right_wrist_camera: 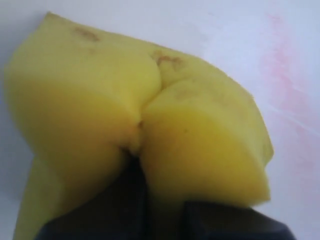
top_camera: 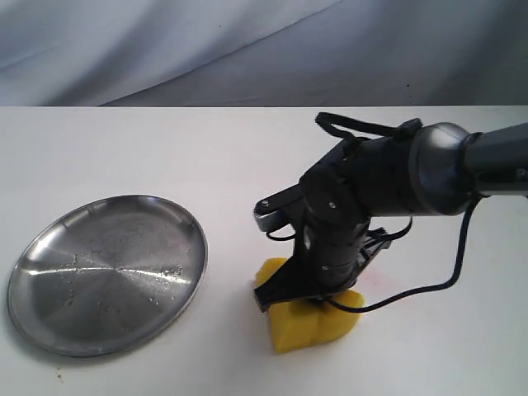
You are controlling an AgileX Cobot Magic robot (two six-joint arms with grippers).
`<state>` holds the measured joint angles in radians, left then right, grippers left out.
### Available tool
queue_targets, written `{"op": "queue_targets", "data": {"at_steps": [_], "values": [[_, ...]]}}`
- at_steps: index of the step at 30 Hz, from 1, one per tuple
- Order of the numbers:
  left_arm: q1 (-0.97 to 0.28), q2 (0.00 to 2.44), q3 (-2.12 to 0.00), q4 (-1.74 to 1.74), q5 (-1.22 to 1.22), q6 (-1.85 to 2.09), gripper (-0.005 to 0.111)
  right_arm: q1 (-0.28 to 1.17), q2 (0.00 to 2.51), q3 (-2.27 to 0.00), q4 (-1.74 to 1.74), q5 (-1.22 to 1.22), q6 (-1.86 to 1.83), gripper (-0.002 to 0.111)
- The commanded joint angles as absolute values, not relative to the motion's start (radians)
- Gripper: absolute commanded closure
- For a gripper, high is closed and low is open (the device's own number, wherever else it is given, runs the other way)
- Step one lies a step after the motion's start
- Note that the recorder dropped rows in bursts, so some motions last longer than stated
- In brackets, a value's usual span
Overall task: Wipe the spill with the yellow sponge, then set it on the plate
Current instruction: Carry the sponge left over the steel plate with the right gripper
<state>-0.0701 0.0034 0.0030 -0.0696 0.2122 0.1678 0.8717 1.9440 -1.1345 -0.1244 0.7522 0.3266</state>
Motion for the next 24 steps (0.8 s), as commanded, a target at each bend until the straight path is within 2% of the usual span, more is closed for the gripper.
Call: {"op": "queue_targets", "data": {"at_steps": [1, 8, 14, 22, 24], "values": [[-0.069, 0.000, 0.000, -0.069, 0.205, 0.160, 0.107, 0.942, 1.968, -1.205, -0.006, 0.705, 0.300, 0.108], [-0.069, 0.000, 0.000, -0.069, 0.205, 0.160, 0.107, 0.940, 1.886, -1.538, -0.070, 0.780, 0.338, 0.108], [-0.069, 0.000, 0.000, -0.069, 0.205, 0.160, 0.107, 0.940, 2.008, -1.784, 0.043, 0.779, 0.318, 0.108], [-0.069, 0.000, 0.000, -0.069, 0.205, 0.160, 0.107, 0.940, 2.227, -1.816, 0.335, 0.647, 0.153, 0.108], [-0.069, 0.000, 0.000, -0.069, 0.205, 0.160, 0.107, 0.940, 2.257, -1.816, 0.341, 0.657, 0.153, 0.103]]}}
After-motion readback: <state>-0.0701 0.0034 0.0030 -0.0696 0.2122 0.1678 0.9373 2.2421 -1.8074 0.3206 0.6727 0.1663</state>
